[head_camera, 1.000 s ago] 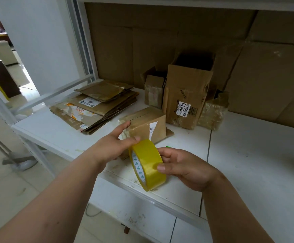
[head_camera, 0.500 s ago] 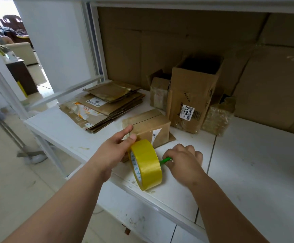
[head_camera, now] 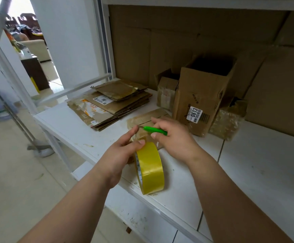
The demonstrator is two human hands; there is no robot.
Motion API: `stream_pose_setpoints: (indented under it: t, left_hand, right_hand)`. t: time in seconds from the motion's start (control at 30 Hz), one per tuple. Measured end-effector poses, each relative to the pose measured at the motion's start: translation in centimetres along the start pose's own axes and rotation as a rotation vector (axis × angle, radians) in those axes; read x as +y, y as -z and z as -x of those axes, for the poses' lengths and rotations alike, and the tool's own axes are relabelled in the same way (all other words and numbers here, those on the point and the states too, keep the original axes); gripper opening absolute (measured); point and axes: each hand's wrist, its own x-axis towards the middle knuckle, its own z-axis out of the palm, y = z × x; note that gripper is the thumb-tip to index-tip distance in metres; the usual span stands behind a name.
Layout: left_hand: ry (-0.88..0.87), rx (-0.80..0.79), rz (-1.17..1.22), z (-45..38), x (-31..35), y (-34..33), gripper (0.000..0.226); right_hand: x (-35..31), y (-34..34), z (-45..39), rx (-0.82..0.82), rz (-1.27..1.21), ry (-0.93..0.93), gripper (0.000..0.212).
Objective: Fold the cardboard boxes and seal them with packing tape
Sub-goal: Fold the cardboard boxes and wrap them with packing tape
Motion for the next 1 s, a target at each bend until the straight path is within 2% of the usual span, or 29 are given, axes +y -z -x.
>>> stream_pose_setpoints:
  t: [0.07,0.13,0.3,0.4,0.6,0.73,0.8,1.0]
  left_hand:
    - [-0.012,0.017,0.019,0.1,-0.2,-0.1,0.056]
    - [-0.022,0.067,0.045,0.2,-0.6,-0.2,0.058]
    - [0.015,0.198,0.082,0.6,-1.5,-0.1,0.075]
    - [0.024,0.19,0.064,0.8,-1.8,0.0,0.071]
    - [0.018,0.2,0.059,0.8,-2.4,-0.3,0.072]
    - [0.005,0.147,0.059,0.8,-2.7,-0.2,0.063]
    - [-0.005,0.126,0.044,0.8,-2.7,-0.3,0.059]
    - [-0.052,0.096,-0.013,1.1,-2.3,-0.4,0.064]
  right_hand:
    - [0.3,-0.6,-0.7,-0.02,0.06,-0.02,0.017]
    - [0.5,-1.1,-1.0,0.029,0.166,-0.001,0.021]
    - [0.0,-2.5,-1.5,0.127,0.364,-0.005,0.017]
    - [-0.4,-3.1,-1.7,0.161,0.407,-0.027,0.018]
    - [-0.8,-2.4,-2.1,0.084,0.398,-0.083,0.021]
    - [-0.8,-0.5,-1.7,0.053,0.112,-0.122,0.021]
    - [-0.5,0.2,-1.3,0.07,0.052,-0.109,0.02]
    - [-0.1,1.8,0.2,0.049,0.149,-0.099,0.024]
